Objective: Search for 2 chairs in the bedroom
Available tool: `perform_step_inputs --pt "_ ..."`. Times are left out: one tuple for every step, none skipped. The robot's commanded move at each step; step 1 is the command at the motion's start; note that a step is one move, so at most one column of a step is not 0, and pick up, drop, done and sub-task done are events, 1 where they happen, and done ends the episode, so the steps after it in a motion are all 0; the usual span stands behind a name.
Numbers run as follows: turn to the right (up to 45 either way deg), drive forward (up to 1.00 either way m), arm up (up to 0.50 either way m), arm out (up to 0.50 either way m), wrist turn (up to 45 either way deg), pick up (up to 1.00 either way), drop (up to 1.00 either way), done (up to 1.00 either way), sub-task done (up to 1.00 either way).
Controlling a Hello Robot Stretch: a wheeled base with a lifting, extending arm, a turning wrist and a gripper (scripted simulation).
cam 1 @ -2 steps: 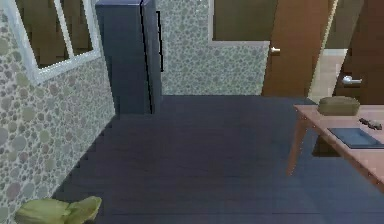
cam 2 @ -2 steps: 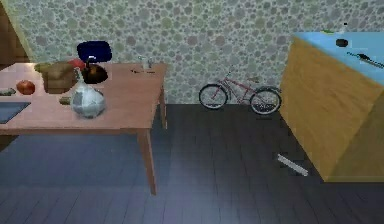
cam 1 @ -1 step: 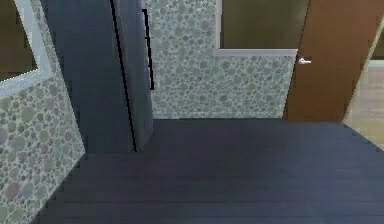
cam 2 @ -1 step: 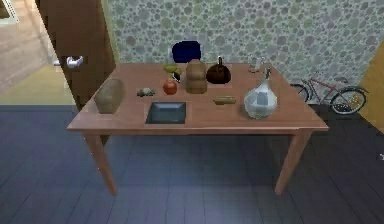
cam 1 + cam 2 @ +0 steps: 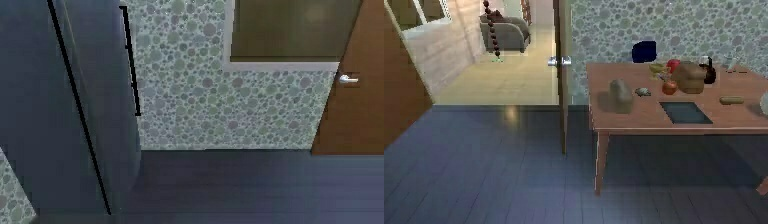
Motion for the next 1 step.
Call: perform_step_inputs --pt "45.0 0.00 0.00 0.00 0.0 0.00 0.00 0.00 0.00"
